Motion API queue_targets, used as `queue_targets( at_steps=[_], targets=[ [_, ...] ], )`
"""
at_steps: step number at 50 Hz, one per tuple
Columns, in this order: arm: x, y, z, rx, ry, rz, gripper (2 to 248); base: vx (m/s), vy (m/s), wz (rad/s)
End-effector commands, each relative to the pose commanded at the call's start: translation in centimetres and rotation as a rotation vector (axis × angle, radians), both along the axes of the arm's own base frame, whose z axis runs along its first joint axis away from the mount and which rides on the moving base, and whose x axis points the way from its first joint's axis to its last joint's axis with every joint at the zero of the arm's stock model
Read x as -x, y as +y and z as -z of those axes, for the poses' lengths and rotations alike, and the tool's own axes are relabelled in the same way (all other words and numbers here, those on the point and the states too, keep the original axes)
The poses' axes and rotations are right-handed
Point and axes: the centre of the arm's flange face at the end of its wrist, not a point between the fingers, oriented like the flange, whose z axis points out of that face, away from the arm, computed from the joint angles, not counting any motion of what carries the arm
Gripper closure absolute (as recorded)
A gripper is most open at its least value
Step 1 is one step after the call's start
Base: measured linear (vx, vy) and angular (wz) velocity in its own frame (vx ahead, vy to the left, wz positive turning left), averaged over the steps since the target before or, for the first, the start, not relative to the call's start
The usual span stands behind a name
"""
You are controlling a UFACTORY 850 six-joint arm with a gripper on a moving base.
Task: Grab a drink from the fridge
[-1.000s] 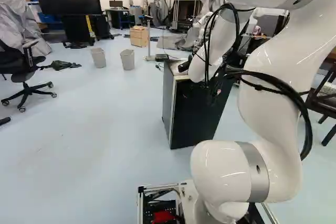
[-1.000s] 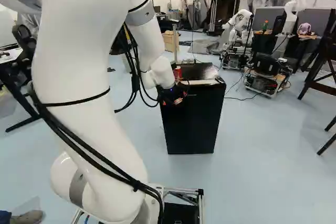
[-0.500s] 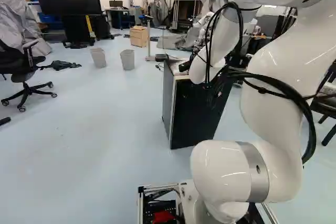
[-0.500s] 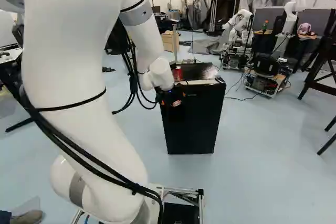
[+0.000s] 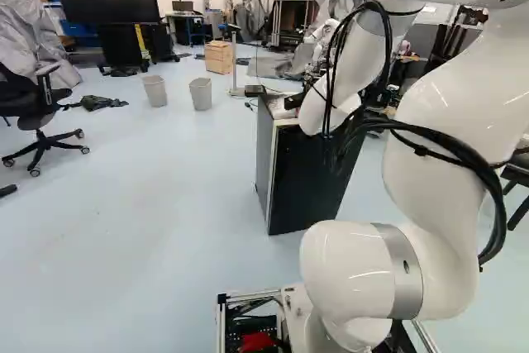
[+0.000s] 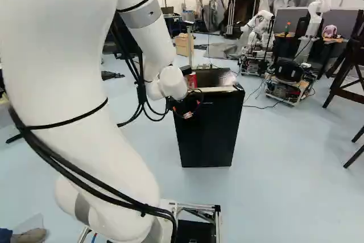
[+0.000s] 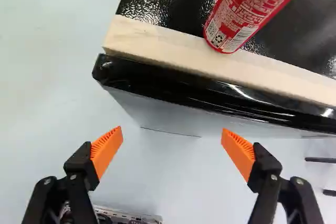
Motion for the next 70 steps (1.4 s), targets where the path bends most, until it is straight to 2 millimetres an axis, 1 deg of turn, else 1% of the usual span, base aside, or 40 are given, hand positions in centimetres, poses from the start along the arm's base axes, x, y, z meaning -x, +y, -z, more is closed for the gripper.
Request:
queue_targets(
  at_steps=[31,70],
  targets=[
    [2.9,0.4,-1.0,-0.089,-0.163,0.085,3,0.000,0.000,0.000],
    [2.0,0.1,-2.7,-0.175,-0.398,0.180,3,0.000,0.000,0.000]
  ],
)
